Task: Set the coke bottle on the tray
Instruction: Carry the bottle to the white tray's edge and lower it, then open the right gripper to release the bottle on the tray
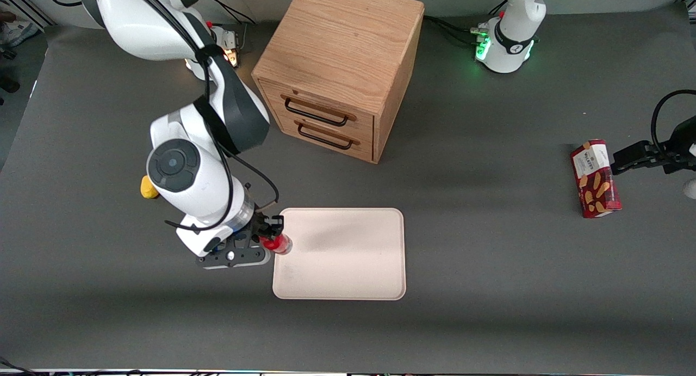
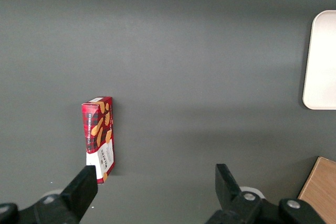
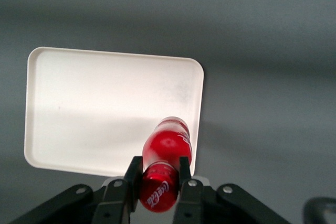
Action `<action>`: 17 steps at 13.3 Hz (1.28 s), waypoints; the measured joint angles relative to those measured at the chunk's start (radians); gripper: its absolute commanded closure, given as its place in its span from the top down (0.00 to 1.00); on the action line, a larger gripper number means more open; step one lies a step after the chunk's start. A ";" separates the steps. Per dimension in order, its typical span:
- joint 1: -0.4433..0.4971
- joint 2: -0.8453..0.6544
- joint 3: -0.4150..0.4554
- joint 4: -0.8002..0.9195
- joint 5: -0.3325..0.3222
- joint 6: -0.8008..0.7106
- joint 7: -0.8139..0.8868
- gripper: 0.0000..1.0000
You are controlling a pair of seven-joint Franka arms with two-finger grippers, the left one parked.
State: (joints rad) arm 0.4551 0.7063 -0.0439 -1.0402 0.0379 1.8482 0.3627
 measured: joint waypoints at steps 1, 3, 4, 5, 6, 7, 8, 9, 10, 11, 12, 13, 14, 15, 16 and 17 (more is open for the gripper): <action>0.000 0.004 0.000 -0.026 0.000 0.039 0.000 0.00; 0.000 0.011 0.000 -0.071 0.000 0.104 0.000 0.00; 0.000 0.018 -0.001 -0.086 0.000 0.130 0.000 0.00; -0.001 0.027 -0.001 -0.097 0.000 0.154 0.000 0.00; -0.001 0.039 -0.001 -0.104 0.000 0.169 0.000 0.00; -0.001 0.048 -0.001 -0.112 0.000 0.180 0.000 0.00; -0.001 0.054 -0.001 -0.121 0.000 0.192 0.000 0.00; -0.001 0.059 -0.001 -0.132 0.000 0.206 0.000 0.00; -0.001 0.060 -0.002 -0.144 0.000 0.221 0.000 0.00; -0.001 0.060 -0.002 -0.153 0.000 0.230 0.000 0.00; -0.001 0.060 -0.002 -0.156 0.000 0.232 0.000 0.00; -0.001 0.060 -0.002 -0.156 0.000 0.232 0.000 0.14; -0.001 0.060 -0.002 -0.156 0.000 0.232 0.000 0.47; -0.002 0.060 -0.002 -0.156 0.000 0.232 0.004 0.75; -0.002 0.060 -0.002 -0.156 0.000 0.233 0.015 0.97; -0.001 0.059 -0.002 -0.156 0.000 0.233 0.025 1.00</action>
State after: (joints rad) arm 0.4537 0.7654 -0.0460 -1.1963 0.0379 2.0814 0.3873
